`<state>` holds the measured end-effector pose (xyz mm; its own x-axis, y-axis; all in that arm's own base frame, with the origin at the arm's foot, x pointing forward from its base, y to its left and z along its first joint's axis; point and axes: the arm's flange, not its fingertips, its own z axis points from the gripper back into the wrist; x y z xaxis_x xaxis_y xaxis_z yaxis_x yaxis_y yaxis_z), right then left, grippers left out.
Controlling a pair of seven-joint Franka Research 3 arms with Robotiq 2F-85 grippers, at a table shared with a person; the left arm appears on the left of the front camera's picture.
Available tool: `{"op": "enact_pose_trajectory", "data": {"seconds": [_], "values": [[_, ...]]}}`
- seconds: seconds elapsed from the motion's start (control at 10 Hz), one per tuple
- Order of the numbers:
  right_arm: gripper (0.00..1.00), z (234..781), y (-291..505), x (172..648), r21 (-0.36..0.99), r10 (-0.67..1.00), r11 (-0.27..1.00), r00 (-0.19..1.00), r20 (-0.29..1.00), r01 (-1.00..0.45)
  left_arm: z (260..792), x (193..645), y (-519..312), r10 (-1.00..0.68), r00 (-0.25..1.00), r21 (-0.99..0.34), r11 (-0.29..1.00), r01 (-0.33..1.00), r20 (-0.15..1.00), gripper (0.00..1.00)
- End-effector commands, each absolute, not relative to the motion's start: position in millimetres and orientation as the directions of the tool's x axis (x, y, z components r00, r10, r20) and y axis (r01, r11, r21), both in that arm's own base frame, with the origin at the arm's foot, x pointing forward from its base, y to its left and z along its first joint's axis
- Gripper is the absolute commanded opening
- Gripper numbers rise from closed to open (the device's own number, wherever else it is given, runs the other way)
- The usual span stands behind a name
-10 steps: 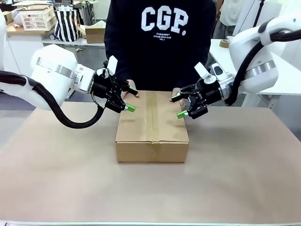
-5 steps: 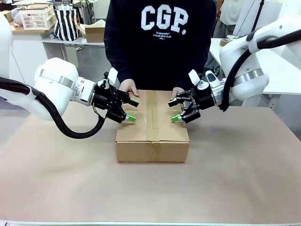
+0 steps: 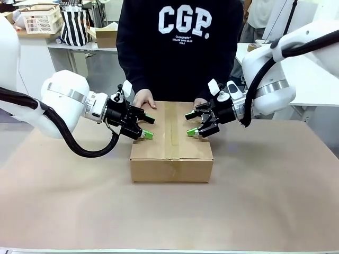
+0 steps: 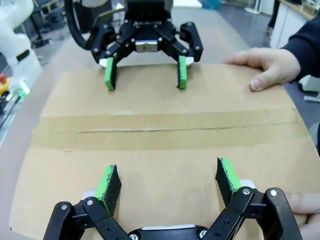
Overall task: Pack the gift set into the box.
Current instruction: Press and hold the closed box until the human finishes sealing it.
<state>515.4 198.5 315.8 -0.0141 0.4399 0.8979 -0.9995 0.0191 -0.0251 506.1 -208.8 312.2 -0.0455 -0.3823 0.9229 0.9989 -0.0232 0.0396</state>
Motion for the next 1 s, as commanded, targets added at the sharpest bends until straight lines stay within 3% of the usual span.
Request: {"op": "enact_pose_trajectory", "data": {"seconds": [0.0,0.9], "values": [[1.00,305,205,516,-0.029,0.446,0.029,-0.013,0.895,-0.999,307,509,-211,-0.395,-0.030,0.042,0.023,0.999,0.918,1.00],[1.00,311,199,515,-0.004,0.433,0.015,0.003,0.901,-1.000,313,508,-209,-0.388,-0.046,0.045,-0.010,0.999,0.920,1.00]]}}
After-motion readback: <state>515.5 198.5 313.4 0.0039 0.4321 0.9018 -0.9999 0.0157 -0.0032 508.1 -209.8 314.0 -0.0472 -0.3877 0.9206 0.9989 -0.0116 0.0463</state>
